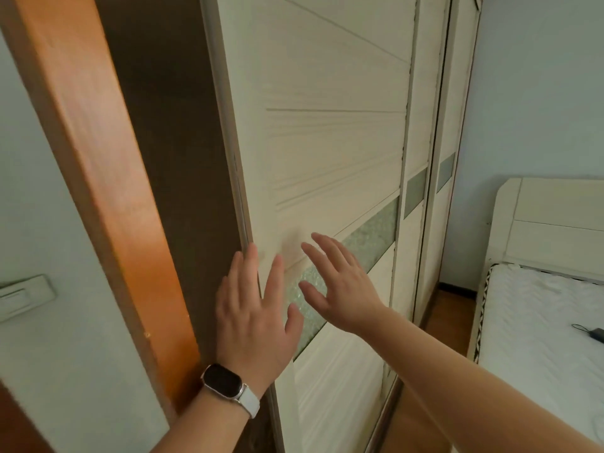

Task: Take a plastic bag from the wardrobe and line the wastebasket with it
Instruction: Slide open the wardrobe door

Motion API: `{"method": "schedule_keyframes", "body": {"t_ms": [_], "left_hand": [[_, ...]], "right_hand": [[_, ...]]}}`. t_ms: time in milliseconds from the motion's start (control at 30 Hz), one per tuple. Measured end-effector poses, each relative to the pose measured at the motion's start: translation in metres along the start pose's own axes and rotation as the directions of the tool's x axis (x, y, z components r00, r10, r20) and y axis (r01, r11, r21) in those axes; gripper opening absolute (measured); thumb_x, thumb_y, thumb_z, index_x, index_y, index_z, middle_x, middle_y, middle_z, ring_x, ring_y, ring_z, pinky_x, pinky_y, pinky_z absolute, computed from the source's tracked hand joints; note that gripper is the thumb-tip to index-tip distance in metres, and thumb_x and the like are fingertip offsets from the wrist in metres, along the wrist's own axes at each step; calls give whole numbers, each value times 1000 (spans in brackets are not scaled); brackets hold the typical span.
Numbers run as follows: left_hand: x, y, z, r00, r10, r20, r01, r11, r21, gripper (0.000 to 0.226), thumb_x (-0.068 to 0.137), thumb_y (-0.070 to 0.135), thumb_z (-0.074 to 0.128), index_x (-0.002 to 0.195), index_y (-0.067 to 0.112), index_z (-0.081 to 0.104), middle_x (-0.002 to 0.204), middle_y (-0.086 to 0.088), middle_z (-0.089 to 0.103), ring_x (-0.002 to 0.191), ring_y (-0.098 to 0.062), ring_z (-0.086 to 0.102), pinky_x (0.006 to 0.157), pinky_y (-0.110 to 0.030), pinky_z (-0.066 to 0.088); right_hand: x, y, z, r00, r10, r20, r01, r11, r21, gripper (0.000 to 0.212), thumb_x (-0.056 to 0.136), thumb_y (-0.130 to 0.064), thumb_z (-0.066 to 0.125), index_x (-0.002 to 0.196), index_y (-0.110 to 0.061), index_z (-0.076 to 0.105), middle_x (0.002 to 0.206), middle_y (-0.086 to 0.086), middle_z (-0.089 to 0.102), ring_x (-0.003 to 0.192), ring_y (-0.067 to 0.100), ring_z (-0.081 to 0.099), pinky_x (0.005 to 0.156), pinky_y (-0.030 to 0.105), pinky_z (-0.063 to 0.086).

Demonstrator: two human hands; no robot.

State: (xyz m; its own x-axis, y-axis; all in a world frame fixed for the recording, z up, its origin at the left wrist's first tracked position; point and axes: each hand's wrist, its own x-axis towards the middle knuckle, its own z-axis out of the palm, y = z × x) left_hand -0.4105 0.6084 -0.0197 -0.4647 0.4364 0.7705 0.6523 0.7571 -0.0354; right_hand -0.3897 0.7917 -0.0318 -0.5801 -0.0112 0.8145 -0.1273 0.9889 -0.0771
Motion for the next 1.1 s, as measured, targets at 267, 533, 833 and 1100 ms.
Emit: {"method": "schedule_keyframes", "body": {"t_ms": [267, 533, 833, 1100], "left_hand": [[4, -3, 29, 996, 1, -89, 8, 996, 94, 70, 79, 35, 60, 143, 11, 42, 152, -24, 19, 139, -41, 26, 101, -57, 42], [1, -8, 31, 998, 39, -50, -34, 995, 92, 76, 79, 28, 61, 148, 13, 31, 157, -23, 14, 143, -39, 23, 106, -57, 35], [7, -5, 38, 997, 61, -57, -58, 997, 52, 59, 88, 23, 34, 146, 13, 37, 158, -20, 8, 144, -36, 19, 110, -51, 29], [30, 12, 71, 984, 88, -154, -87, 996, 12, 53, 91, 21, 28, 141, 13, 44, 155, -21, 12, 142, -39, 21, 112, -48, 27]], "right_hand": [[37, 16, 61, 950, -145, -277, 198, 964, 176, 55, 100, -43, 43, 144, -9, 38, 152, 26, 33, 142, 39, 32, 114, 53, 32], [41, 19, 80, 938, -126, -322, 167, 980, 104, 53, 102, -42, 37, 145, -11, 34, 151, 27, 32, 141, 43, 32, 112, 57, 32], [48, 32, 109, 915, -70, -397, 118, 988, 98, 59, 102, -44, 25, 156, -24, 10, 160, 15, 16, 140, 47, 31, 113, 59, 29], [54, 67, 117, 898, -59, -436, 127, 984, 129, 57, 103, -43, 26, 155, -26, 11, 164, 3, 5, 142, 44, 30, 116, 55, 26]]}}
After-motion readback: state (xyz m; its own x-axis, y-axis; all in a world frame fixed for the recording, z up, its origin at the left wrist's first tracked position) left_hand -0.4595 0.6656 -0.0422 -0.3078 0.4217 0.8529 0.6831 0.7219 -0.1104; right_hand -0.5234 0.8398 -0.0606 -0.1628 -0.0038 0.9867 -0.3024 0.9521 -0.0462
